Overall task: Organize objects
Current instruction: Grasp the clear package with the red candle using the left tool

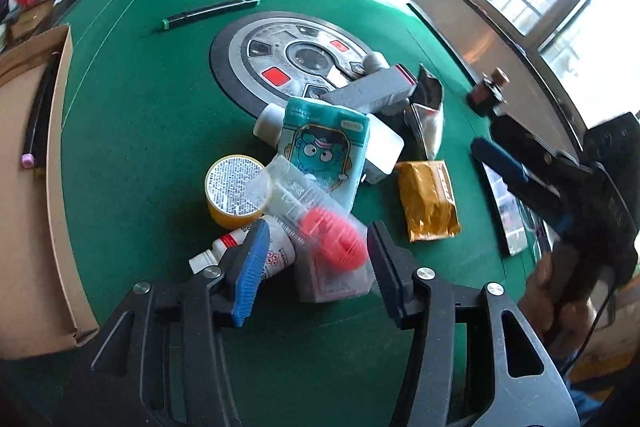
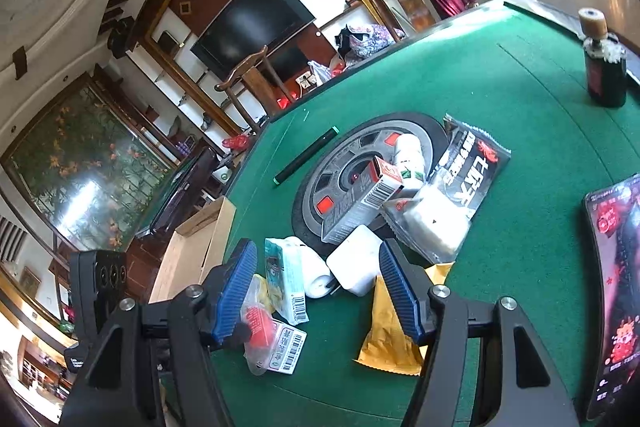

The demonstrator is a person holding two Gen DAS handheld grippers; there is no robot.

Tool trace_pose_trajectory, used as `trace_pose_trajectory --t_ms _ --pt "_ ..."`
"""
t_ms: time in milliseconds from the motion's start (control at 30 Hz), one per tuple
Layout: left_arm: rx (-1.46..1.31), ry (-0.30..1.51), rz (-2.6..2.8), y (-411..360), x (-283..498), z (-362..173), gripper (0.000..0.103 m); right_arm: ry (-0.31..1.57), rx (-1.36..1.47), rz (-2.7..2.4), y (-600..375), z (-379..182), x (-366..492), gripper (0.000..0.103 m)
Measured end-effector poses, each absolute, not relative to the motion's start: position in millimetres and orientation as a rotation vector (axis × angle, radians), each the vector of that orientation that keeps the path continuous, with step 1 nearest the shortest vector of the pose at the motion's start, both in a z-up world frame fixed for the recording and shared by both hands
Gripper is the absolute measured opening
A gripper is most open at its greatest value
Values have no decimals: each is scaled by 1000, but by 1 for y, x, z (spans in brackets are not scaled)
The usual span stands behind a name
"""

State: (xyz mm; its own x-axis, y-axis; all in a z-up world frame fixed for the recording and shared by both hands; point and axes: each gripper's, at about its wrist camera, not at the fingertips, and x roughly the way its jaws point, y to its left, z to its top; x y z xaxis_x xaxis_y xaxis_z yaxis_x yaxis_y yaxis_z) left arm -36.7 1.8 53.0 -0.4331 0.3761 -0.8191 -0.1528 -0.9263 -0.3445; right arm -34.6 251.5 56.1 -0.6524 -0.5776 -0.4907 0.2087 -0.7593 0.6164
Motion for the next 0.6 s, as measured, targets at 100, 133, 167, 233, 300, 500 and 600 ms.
trace_pose_trajectory --t_ms 100,133,167,233,300,500,600 --pt "-1499 -317 2428 10 -46 53 54 -724 966 -2395 252 56 -34 64" --pt "-1515 -294 2429 14 -49 52 54 -722 963 -2398 252 55 -35 64" --pt "-1532 -251 2432 21 -53 50 54 -720 959 -2406 252 55 -35 64" --pt "-1529 -146 2424 33 -52 45 53 -716 961 -2426 255 54 -35 64" --pt "-1517 -100 2406 41 -48 38 42 -718 978 -2438 259 53 -35 64" --pt "-1361 -121 2449 23 -25 45 34 -603 1164 -2534 255 42 -43 67" --pt "-1297 -201 2473 3 -15 52 34 -462 1302 -2612 244 35 -45 67"
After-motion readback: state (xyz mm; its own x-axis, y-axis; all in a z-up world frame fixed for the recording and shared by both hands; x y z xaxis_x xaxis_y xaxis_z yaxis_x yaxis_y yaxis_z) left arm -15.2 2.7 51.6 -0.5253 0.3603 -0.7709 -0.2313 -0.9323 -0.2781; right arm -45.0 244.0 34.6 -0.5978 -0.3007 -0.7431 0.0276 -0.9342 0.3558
